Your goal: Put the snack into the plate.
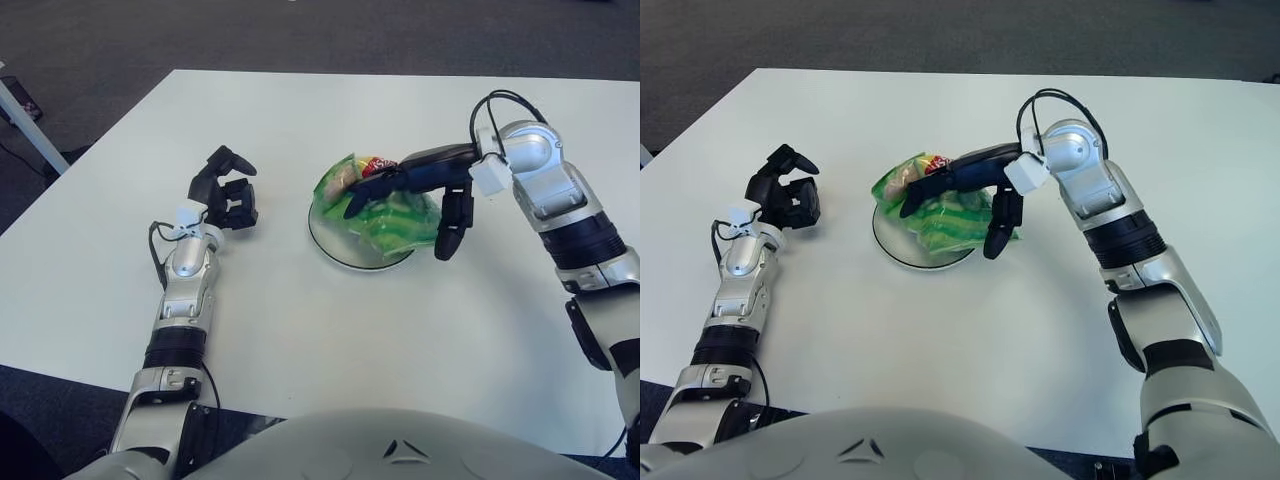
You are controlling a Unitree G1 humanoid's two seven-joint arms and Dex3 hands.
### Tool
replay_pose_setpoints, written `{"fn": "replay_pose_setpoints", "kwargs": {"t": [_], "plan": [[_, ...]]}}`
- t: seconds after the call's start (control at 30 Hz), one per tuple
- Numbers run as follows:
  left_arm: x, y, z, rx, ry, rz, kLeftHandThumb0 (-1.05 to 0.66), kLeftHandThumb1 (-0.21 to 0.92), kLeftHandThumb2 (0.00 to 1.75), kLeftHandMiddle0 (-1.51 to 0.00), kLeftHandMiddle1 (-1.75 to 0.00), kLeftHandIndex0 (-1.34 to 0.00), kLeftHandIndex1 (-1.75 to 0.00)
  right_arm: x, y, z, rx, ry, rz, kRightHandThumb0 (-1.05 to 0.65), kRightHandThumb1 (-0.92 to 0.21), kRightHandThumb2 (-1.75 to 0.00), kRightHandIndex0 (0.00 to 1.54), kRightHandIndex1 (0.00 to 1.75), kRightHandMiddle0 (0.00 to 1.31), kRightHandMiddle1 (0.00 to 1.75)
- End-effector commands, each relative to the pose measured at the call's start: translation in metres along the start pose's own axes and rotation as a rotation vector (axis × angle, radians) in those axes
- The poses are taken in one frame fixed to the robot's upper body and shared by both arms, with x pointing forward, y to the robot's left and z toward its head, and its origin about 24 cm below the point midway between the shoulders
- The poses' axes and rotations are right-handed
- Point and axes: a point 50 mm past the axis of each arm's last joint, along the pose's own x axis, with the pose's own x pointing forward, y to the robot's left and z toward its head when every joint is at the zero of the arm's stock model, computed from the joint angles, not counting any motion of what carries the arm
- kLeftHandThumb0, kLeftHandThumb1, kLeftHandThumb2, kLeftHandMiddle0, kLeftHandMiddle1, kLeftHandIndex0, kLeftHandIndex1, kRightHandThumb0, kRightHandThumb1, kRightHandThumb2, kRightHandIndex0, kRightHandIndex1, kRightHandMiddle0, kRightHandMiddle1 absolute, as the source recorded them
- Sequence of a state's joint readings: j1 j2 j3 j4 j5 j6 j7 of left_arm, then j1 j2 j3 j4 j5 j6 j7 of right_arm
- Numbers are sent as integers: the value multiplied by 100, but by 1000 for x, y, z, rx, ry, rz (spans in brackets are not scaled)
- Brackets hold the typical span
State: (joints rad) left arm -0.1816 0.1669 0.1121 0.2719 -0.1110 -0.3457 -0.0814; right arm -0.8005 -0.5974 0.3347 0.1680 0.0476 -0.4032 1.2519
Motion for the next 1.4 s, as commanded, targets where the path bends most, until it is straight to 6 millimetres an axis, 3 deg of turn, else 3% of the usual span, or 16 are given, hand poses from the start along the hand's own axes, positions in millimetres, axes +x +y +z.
{"fn": "replay_pose_setpoints", "kwargs": {"t": [0.0, 0.3, 0.5, 0.63, 0.73, 0.87, 1.03, 1.23, 1.37], "plan": [[-41, -13, -45, -68, 210, 20, -45, 40, 121, -121, -175, -54, -175, -13, -14, 0, 15, -10, -44, -85, -55, -53, 0, 0, 0, 45], [-41, -14, -46, -72, 210, 19, -45, 41, 120, -120, -175, -54, -175, -29, -27, -12, 55, 28, -121, -86, -51, -62, 0, 0, 0, 46], [-41, -14, -46, -75, 211, 22, -46, 39, 122, -121, -175, -56, -175, -45, -41, -16, 59, 50, -159, -93, -55, -59, 0, 0, 0, 24], [-41, -14, -46, -75, 211, 22, -46, 38, 124, -121, -175, -57, -175, -53, -47, -18, 62, -7, -178, -100, -66, -47, 0, 0, 0, 6], [-41, -14, -46, -75, 213, 21, -46, 37, 125, -121, -175, -57, -175, -65, -54, -29, 77, 30, -195, -103, -76, -36, 0, 0, 0, 2], [-41, -14, -46, -77, 213, 20, -46, 37, 125, -120, -175, -57, -175, -71, -61, -30, 69, 53, -193, -105, -83, -28, 0, 0, 0, 0], [-41, -14, -46, -70, 215, 25, -46, 37, 125, -120, -175, -57, -175, -70, -63, -39, 264, 12, -185, -105, -85, -26, 0, 0, 0, 0], [-41, -14, -46, -74, 220, 26, -46, 37, 125, -120, -175, -57, -175, -82, -64, -55, 606, 122, -255, -105, -87, -26, 1, 0, 0, 0], [-41, -14, -46, -75, 218, 23, -46, 37, 125, -120, -175, -57, -175, -89, -63, -56, 703, 130, -290, -105, -88, -26, 1, 1, 0, 0]]}}
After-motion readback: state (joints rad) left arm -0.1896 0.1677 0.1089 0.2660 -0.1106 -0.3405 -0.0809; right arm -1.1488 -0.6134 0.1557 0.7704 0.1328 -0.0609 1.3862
